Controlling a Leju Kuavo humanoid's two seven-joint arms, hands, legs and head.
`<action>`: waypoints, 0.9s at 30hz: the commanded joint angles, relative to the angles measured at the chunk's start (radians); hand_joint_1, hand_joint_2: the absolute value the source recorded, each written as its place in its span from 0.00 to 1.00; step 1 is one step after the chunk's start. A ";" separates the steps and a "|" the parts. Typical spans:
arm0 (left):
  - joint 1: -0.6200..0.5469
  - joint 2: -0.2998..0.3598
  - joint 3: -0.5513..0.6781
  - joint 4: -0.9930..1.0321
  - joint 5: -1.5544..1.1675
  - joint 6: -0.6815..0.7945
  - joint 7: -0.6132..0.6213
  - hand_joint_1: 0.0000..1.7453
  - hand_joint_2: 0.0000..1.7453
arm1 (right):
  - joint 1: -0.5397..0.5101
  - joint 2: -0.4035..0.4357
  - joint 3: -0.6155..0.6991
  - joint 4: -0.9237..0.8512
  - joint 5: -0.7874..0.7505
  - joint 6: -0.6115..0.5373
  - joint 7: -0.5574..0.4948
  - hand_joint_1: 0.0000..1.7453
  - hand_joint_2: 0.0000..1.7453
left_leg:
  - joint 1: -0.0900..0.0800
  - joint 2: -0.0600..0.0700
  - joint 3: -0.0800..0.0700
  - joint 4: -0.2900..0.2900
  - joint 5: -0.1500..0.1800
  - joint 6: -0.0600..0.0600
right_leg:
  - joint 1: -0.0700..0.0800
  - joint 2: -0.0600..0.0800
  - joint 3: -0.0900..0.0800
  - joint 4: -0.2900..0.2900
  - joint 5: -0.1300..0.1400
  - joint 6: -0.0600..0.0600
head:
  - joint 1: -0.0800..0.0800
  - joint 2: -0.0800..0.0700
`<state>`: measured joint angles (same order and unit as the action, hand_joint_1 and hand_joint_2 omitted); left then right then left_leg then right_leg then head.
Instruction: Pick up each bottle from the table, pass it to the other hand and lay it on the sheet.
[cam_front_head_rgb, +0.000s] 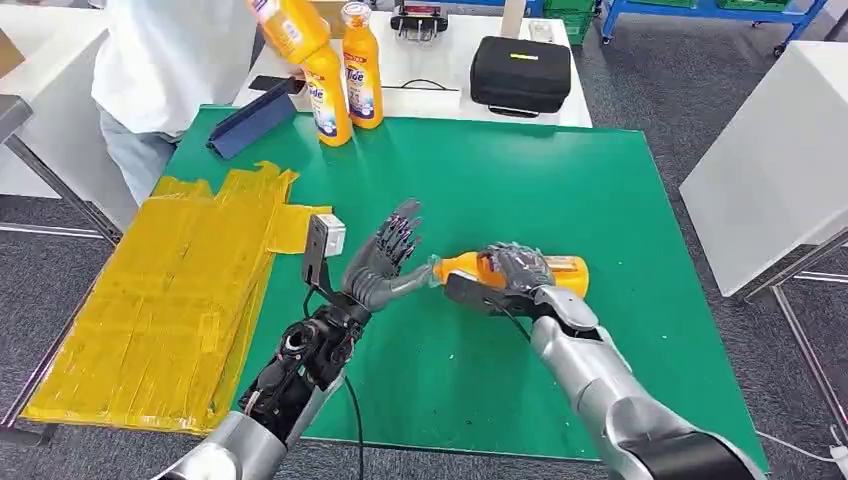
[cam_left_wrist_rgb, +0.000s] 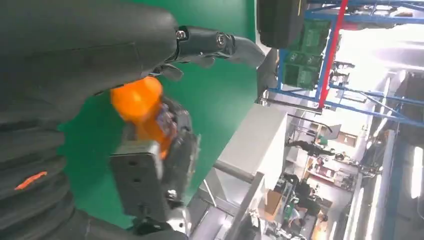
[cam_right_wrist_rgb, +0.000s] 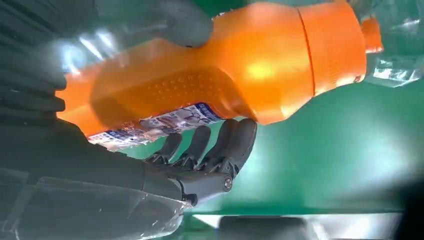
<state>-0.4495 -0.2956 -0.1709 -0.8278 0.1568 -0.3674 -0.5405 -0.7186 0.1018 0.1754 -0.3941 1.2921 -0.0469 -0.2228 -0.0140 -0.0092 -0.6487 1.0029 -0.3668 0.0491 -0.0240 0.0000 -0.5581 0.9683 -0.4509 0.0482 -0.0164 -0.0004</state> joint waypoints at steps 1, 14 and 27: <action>-0.047 0.011 -0.006 0.067 -0.001 0.003 0.004 0.00 1.00 | 0.030 0.056 0.039 0.071 -0.016 0.019 -0.039 1.00 1.00 | 0.002 -0.001 0.003 0.000 -0.001 -0.003 | 0.002 -0.001 0.004 -0.002 -0.001 -0.003 | 0.000 0.000; -0.063 -0.007 -0.029 0.088 0.000 -0.005 0.011 0.00 1.00 | 0.108 0.109 0.121 0.060 -0.044 0.025 -0.004 1.00 1.00 | 0.002 0.000 0.005 -0.001 -0.001 -0.003 | 0.002 -0.001 0.004 -0.002 -0.001 -0.003 | 0.000 0.000; -0.072 -0.004 -0.017 0.082 0.027 -0.001 0.031 0.00 1.00 | 0.111 0.067 0.208 0.052 -0.002 0.001 0.114 0.00 1.00 | 0.003 -0.003 0.012 -0.002 -0.004 -0.008 | 0.003 -0.003 0.003 -0.004 -0.004 -0.007 | 0.000 0.000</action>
<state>-0.4887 -0.3189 -0.1812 -0.7965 0.1782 -0.3712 -0.5173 -0.6368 0.2083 0.3300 -0.3914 1.2894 -0.0565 -0.1163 -0.0137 -0.0092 -0.6403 1.0023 -0.3695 0.0458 -0.0239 0.0010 -0.5606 0.9678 -0.4532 0.0450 -0.0164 -0.0004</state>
